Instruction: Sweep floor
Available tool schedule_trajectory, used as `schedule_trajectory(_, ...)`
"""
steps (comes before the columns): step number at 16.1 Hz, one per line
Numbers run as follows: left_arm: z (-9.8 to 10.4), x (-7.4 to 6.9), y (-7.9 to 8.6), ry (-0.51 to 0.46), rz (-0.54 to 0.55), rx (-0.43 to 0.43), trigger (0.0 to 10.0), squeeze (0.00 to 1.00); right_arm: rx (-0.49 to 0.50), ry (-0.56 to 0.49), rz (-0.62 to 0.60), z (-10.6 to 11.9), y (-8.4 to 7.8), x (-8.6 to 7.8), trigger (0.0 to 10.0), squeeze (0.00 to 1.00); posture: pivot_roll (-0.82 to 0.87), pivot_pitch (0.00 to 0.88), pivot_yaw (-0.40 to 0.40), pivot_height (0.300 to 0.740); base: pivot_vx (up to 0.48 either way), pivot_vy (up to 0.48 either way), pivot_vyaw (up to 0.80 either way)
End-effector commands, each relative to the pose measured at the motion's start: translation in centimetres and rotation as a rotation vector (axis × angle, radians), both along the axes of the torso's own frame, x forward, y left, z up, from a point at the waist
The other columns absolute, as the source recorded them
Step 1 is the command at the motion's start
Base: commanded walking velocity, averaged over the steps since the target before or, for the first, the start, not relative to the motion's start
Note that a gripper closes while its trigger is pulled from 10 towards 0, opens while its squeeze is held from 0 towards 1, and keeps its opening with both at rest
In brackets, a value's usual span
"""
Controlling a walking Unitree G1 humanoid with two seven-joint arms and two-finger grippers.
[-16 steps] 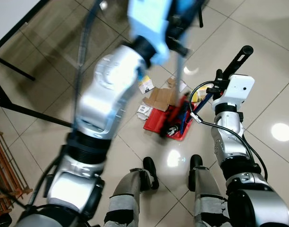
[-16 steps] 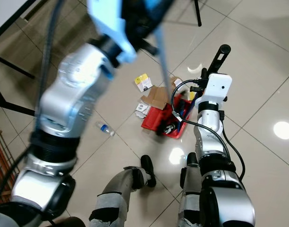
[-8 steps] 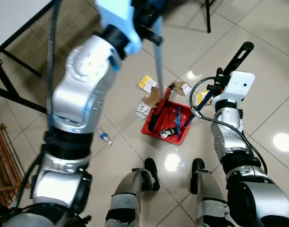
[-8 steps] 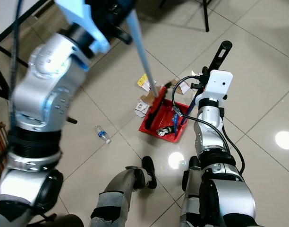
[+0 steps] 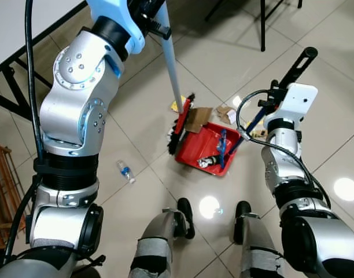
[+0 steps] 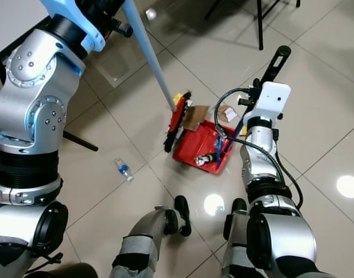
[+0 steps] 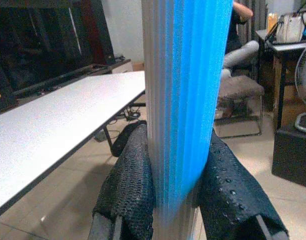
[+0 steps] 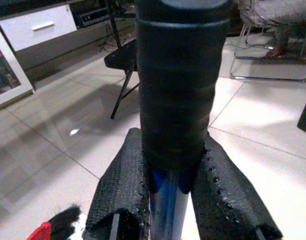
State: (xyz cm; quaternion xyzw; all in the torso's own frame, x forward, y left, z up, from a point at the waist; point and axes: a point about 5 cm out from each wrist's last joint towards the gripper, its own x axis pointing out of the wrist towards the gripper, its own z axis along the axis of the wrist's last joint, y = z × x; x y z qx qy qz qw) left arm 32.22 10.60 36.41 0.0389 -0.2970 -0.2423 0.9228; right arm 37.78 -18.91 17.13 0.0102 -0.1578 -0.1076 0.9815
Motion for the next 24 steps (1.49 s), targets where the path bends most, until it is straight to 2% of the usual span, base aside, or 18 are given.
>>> schedule_trajectory(1,1.6,-1.0,0.8,-0.091,0.018,-0.035,10.0,0.00,0.016,-0.056,0.004,1.1,0.2,0.2,10.0,0.00,0.08,0.223,0.192,0.740,0.000,0.000,0.00)
schedule_trajectory(6,-0.5,0.1,1.9,-0.029,0.074,-0.067,10.0,0.00,0.003,-0.106,-0.019,2.7,-0.9,0.4,10.0,0.00,0.05,0.194,0.171,0.740,0.000,0.000,0.00)
schedule_trajectory(9,-1.2,0.5,2.8,-0.017,0.129,-0.075,10.0,0.00,-0.003,-0.115,-0.023,3.2,-1.0,0.5,10.0,0.00,0.05,0.179,0.161,0.740,0.000,0.000,0.00)
schedule_trajectory(11,-1.7,0.7,3.0,-0.011,0.140,-0.076,10.0,0.00,-0.009,-0.144,-0.024,4.3,-1.2,0.8,10.0,0.00,0.03,0.161,0.148,0.740,0.000,0.000,0.00)
schedule_trajectory(16,-1.5,0.9,3.1,-0.027,0.154,-0.101,10.0,0.00,0.001,-0.184,-0.044,6.4,-2.1,1.1,10.0,0.00,0.01,0.127,0.117,0.740,0.000,0.000,0.00)
schedule_trajectory(20,-1.7,1.0,3.0,-0.028,0.155,-0.117,10.0,0.00,-0.005,-0.196,-0.032,6.9,-1.8,1.2,10.0,0.00,0.00,0.115,0.106,0.740,0.000,0.000,0.00)
schedule_trajectory(24,-5.4,1.8,4.0,0.063,0.221,-0.089,10.0,0.00,0.005,-0.191,-0.002,6.6,-0.8,1.4,10.0,0.00,0.01,0.103,0.105,0.740,0.000,0.000,0.00)
